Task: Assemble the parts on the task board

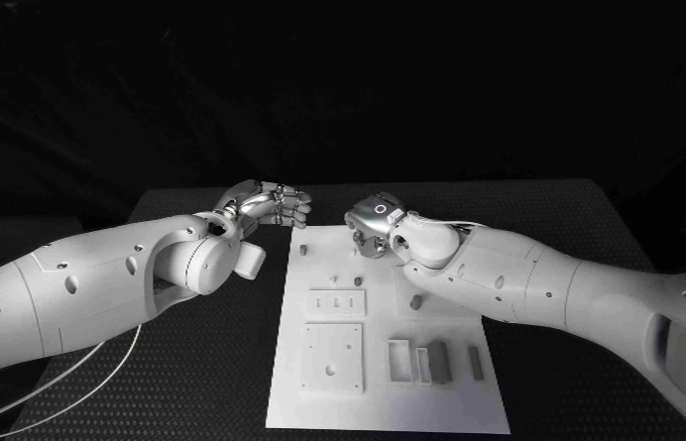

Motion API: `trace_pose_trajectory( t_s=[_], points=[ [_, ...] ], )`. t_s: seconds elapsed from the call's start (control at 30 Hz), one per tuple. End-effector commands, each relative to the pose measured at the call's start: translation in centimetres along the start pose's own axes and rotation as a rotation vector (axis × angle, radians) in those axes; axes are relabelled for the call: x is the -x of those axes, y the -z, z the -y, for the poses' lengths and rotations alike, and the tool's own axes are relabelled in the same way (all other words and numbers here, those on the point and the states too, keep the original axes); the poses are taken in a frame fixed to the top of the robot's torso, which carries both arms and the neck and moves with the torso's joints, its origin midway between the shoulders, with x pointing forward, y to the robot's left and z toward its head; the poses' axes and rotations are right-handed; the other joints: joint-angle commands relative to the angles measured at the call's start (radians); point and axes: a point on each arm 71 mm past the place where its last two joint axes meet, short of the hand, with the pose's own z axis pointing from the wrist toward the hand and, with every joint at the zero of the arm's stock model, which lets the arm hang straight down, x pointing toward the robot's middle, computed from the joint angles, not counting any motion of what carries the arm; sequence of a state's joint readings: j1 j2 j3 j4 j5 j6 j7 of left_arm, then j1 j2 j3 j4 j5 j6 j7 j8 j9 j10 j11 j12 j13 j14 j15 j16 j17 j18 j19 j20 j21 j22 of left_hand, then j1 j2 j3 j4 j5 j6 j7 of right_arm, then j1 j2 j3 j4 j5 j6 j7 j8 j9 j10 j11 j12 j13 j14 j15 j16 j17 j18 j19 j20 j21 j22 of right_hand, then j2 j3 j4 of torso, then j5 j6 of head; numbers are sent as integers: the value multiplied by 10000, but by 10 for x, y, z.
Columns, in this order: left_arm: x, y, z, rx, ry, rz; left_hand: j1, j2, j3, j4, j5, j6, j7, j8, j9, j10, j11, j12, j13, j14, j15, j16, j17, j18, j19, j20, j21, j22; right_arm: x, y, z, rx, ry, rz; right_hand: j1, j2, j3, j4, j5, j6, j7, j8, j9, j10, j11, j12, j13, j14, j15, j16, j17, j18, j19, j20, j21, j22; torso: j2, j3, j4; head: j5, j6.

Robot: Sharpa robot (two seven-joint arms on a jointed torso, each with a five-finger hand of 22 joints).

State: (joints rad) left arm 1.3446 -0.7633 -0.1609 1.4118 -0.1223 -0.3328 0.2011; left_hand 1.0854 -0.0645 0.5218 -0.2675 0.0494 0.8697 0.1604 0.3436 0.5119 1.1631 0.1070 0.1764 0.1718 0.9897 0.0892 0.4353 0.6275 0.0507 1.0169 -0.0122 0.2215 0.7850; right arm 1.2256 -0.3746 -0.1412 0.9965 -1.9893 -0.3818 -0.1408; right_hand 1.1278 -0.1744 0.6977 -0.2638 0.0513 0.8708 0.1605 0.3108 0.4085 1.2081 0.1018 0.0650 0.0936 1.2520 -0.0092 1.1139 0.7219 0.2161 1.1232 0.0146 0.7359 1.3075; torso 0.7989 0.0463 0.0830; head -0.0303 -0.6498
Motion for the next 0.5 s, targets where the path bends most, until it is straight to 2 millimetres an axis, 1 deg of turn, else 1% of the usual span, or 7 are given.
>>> trace_pose_trajectory(
  t_s=[0.03, 0.07, 0.1, 0.2, 0.33, 0.47, 0.5],
  points=[
    [-2, 0, 2, -94, -1, -154, -89, -37, -1, 16, 62, 0, 77, -66, -10, 19, 72, -36, 15, 35, 16, -60, 18, 180, -17, 26, -39, 16, 1, 1, 2, 3, -386, 294, -65, -288, 21, 158, -16, -324, -16, -150, -67, -437, 170, -43, -128, -14, 162, -23, -47, 457, -27, 77, -47, 188, 0, 1, -11, 10, -1],
    [-2, 0, 2, -93, -1, -156, -89, -38, -1, 16, 62, -3, 79, -69, -11, 19, 72, -38, 15, 35, 16, -62, 20, 180, -17, 26, -39, 16, 1, 2, 2, -24, -390, 300, -56, -382, 47, 212, -17, -395, 23, -174, -78, -596, 228, -40, -177, -56, 201, -32, -68, 457, -59, 91, -62, 187, 0, 1, -11, 10, -1],
    [-1, 0, 2, -93, -5, -139, -88, -40, 0, 15, 63, -9, 81, -74, -12, 19, 72, -41, 16, 36, 16, -66, 24, 181, -18, 27, -40, 18, 1, 2, 3, -47, -406, 333, -28, -451, 79, 272, -14, -473, -14, -194, -85, -709, 257, -21, -215, -97, 234, -30, -90, 457, -93, 108, -77, 188, 0, 1, -11, 10, -1],
    [-1, 0, 2, -91, -9, -122, -90, -49, 0, 12, 62, -33, 91, -93, -17, 21, 73, -50, 20, 36, 17, -80, 36, 181, -22, 28, -46, 22, 2, 4, 5, -88, -432, 453, 9, -560, 103, 382, -13, -573, -19, -203, -85, -865, 301, -6, -255, -156, 276, -5, -126, 457, -139, 135, -90, 193, 3, 5, -10, 9, 9],
    [1, 0, 2, -89, -18, -73, -90, -51, 0, 12, 62, -44, 97, -102, -18, 21, 74, -55, 22, 37, 18, -87, 43, 181, -22, 29, -48, 25, 3, 9, 7, -87, -539, 647, 45, -593, 111, 432, -13, -577, -20, -178, -71, -913, 306, 8, -259, -161, 283, 27, -140, 457, -138, 138, -80, 199, 4, 15, -7, 11, 15],
    [4, 1, 2, -96, -25, -17, -89, -51, 2, 12, 63, -48, 99, -105, -19, 21, 74, -59, 23, 38, 18, -92, 48, 182, -22, 29, -49, 27, 11, 20, 12, -2, -954, 1113, 93, -599, 116, 480, -13, -534, -33, -122, -45, -906, 295, 40, -249, -137, 273, 76, -155, 457, -114, 130, -55, 206, -3, 21, -25, 14, 51],
    [5, 1, 2, -99, -28, 5, -88, -50, 3, 11, 63, -48, 100, -106, -18, 22, 74, -60, 24, 39, 18, -93, 49, 182, -22, 29, -49, 28, 15, 23, 15, -21, -1144, 1249, 108, -594, 115, 494, -13, -510, -32, -99, -34, -892, 291, 52, -244, -122, 268, 95, -160, 457, -101, 124, -44, 208, -5, 25, -37, 11, 80]
  ],
)
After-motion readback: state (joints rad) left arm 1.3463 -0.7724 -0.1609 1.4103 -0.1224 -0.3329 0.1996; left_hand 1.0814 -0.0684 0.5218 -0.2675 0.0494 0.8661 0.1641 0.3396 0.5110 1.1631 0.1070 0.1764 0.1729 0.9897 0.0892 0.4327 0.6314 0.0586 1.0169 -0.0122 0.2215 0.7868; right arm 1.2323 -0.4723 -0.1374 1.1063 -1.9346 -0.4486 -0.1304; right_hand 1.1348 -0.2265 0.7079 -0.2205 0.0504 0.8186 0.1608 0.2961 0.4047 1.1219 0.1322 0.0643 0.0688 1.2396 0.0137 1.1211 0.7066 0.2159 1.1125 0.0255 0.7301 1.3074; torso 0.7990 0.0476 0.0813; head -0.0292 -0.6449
